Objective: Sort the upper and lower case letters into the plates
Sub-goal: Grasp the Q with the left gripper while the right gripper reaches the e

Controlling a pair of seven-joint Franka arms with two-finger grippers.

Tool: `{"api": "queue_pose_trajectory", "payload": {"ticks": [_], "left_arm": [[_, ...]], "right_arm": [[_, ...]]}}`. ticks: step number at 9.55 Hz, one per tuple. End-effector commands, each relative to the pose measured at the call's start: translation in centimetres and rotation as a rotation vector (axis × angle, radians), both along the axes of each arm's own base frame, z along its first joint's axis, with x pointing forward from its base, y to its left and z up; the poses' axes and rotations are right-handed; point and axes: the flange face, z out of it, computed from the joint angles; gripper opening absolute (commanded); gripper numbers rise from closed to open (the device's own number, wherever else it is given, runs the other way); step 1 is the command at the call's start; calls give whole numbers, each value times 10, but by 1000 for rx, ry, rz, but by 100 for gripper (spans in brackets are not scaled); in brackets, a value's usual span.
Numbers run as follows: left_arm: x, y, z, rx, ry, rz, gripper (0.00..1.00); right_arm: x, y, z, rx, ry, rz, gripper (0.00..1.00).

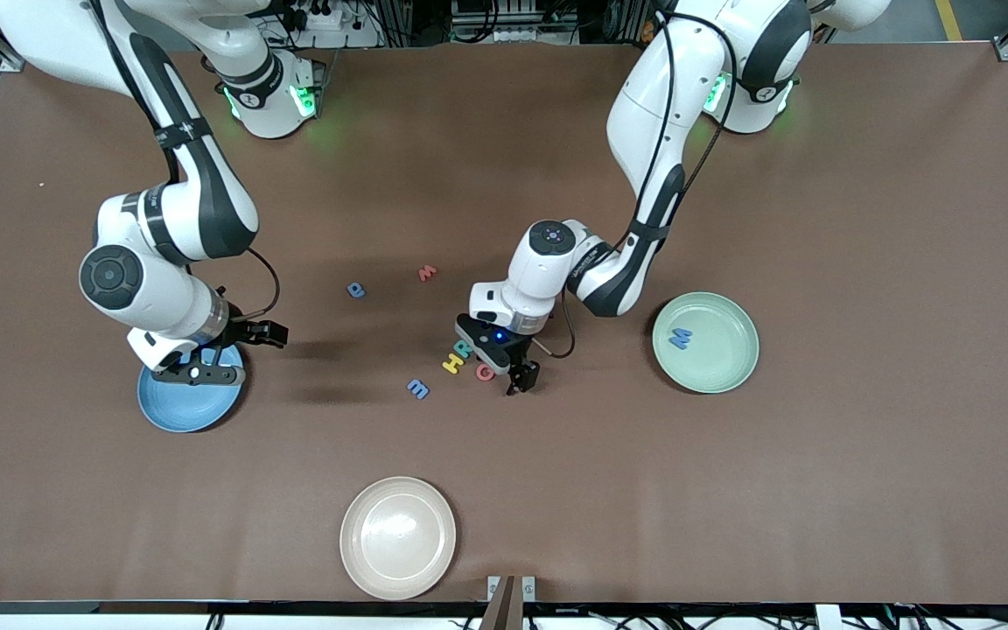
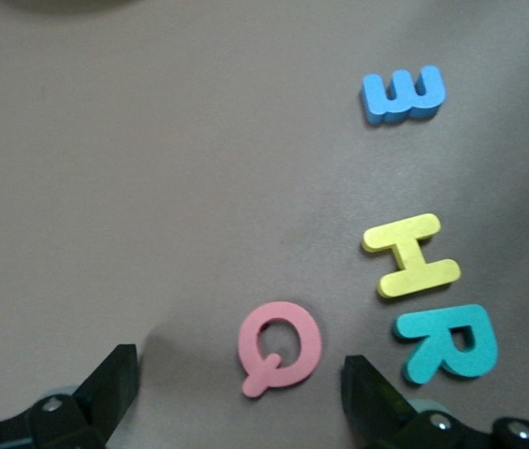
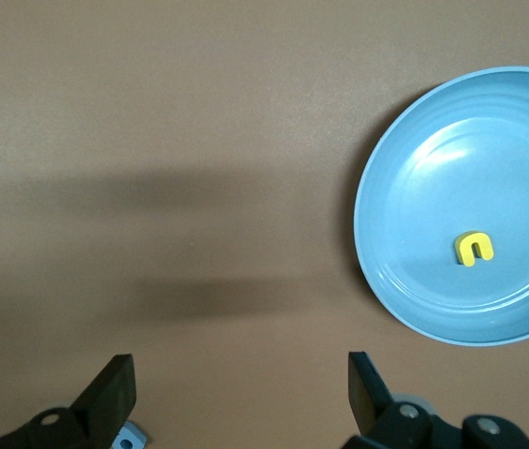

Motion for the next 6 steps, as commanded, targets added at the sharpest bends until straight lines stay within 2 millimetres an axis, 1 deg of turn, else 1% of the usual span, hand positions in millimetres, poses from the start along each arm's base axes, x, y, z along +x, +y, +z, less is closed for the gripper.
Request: {"api": "queue_pose_trajectory", "payload": {"ticks": [1, 4, 5, 6], "left_arm": [[-4, -5, -4, 9, -12, -20, 100], [-2, -8, 5, -14, -13, 1, 100], [-2, -8, 3, -14, -11, 2, 93], [-1, -10, 6, -21, -13, 7, 89]], "right_arm": [[-1, 2, 0, 11, 1, -15, 100], [-1, 4, -5, 12, 6, -14, 100], [-2, 15, -5, 12, 1, 5, 100], [-2, 22, -5, 13, -2, 15, 100]]}}
